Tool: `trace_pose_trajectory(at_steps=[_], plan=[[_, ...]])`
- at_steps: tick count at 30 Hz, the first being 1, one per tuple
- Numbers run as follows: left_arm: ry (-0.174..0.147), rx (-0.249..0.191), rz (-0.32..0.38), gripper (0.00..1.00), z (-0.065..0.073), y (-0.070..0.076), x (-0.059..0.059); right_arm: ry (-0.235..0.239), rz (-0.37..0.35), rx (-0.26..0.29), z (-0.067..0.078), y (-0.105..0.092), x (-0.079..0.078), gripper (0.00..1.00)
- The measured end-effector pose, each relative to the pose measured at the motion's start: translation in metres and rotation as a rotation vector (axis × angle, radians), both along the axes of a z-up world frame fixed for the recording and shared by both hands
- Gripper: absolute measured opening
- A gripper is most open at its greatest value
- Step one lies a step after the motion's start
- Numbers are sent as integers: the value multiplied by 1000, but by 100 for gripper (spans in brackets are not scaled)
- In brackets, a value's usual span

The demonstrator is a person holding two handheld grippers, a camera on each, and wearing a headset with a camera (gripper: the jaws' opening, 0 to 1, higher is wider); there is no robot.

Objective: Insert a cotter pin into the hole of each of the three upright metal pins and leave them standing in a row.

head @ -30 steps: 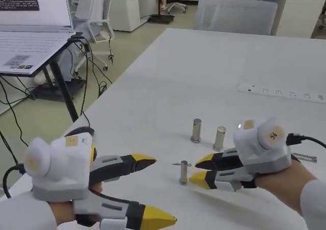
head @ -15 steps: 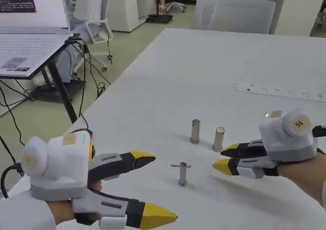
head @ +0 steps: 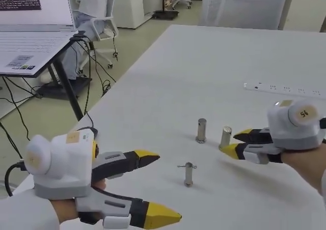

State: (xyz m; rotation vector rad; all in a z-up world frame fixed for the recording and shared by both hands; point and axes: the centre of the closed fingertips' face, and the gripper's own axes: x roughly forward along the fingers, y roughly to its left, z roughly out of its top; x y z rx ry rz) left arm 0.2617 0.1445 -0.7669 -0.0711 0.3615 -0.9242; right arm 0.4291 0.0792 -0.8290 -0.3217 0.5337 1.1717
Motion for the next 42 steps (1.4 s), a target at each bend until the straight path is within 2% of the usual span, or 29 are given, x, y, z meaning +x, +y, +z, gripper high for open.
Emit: trace_pose_trajectory(at_steps=[7, 16, 19, 26, 34, 42], plan=[[2, 1, 4, 79, -1, 1, 0, -6, -47, 27, 0, 8, 8, 31], [1, 1, 9, 79, -1, 2, 1, -24, -61, 27, -4, 15, 11, 23], [1, -1, 12, 79, -1, 2, 1, -54, -62, 18, -3, 16, 14, 17], [-1, 0, 11, 79, 0, 2, 3, -68, -44, 20, -2, 16, 13, 15], [-4, 1, 8, 79, 3, 1, 4, -76, 13, 17, -1, 12, 10, 14], [-16, 3, 2, 79, 7, -2, 6, -65, 67, 13, 2, 2, -1, 13]])
